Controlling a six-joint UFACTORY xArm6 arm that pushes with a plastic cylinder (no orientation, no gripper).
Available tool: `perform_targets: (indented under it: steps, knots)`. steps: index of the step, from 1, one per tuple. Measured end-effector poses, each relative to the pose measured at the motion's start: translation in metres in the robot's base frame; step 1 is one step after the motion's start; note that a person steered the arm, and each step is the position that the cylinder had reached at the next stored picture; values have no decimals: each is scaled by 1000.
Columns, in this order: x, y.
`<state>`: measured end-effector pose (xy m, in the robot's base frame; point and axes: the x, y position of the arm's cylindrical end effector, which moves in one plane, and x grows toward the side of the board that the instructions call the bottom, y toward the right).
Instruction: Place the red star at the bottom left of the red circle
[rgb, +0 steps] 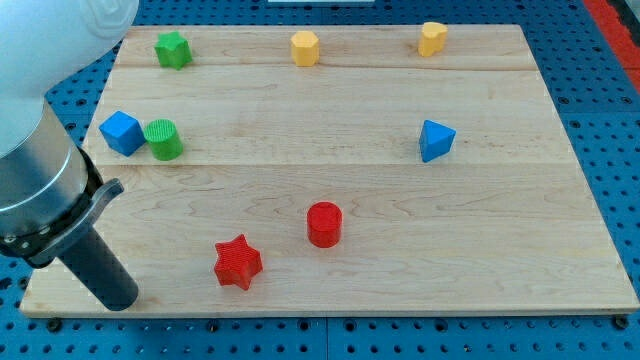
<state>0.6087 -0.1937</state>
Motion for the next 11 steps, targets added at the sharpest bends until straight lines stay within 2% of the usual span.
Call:
perform_targets:
  steps: [3,4,5,6,7,8,11]
  knots:
    - [0,-10]
    - [-2,53]
    - [-2,73]
    - [-19,37]
    - [-52,70]
    - [-66,133]
    - [-69,126]
